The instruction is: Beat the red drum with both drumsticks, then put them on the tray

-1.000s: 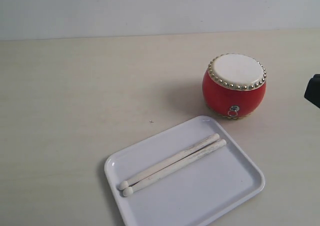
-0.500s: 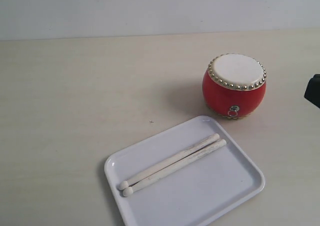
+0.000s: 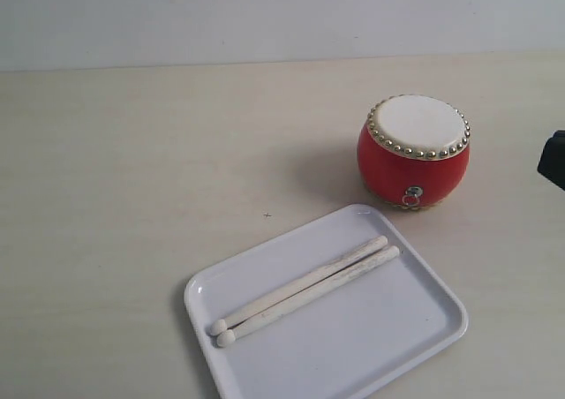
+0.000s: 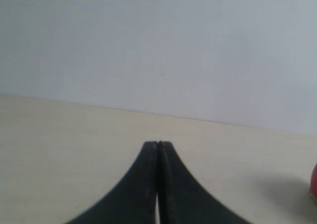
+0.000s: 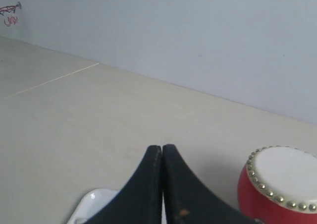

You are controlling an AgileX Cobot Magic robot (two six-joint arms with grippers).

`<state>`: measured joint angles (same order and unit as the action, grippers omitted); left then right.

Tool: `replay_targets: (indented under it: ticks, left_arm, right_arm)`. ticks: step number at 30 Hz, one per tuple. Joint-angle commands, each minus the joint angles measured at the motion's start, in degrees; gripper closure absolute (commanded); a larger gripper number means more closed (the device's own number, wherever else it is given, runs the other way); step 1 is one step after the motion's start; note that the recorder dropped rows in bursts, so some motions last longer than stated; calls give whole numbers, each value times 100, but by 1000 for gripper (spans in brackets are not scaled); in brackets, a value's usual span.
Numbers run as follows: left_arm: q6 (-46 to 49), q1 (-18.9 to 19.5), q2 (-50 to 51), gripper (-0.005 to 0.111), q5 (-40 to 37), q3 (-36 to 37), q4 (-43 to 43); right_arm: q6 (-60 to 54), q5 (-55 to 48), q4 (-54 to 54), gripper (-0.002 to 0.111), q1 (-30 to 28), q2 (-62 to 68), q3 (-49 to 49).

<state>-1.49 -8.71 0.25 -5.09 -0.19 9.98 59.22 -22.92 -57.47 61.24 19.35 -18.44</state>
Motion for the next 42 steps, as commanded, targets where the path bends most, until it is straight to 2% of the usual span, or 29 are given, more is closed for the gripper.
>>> replay_targets:
  ticks: [1,4,6,8,12,18,21,30,35,38,41,42]
  left_arm:
    - [-25,13,-25,107,-26,19,-8]
    - [-25,13,-25,107,-26,19,-8]
    - [-25,13,-25,107,-26,19,-8]
    - [-25,13,-25,107,-26,19,-8]
    - [-25,13,-25,107,-26,19,-8]
    - [-25,13,-25,107,-26,19,-8]
    - [-25,13,-25,107,-26,19,-8]
    - [-25,13,-25,107,-26,19,-8]
    - [-25,13,-25,107,-26,19,-8]
    - [-25,13,-25,107,-26,19,-8]
    - [-25,13,-25,107,-26,19,-8]
    - [-25,13,-25,107,-26,19,-8]
  right_arm:
    - [-217,48,-126,108,-151,-248,32]
    - [-217,55,-116,108,-519,-533,32]
    - [-52,153,135,108,-1082,-582,40]
    - [67,306,421,108,-1887,-582,200]
    - [25,1095,475,108,-3361,-650,846]
    - [302,1354,519,108,-4896,-1026,1618]
    - [317,1365,508,108,-5191,-1192,1801]
    - [244,1282,500,108,-5189,-1216,1844]
    - [255,1688,565,108,-5189,-1216,1844]
    - [-186,1788,1305,108,-5189,-1216,1844]
    - [-2028,1750,3074,108,-5189,-1216,1844]
    - [-2967,1750,3793,108,-5189,-1216,1844]
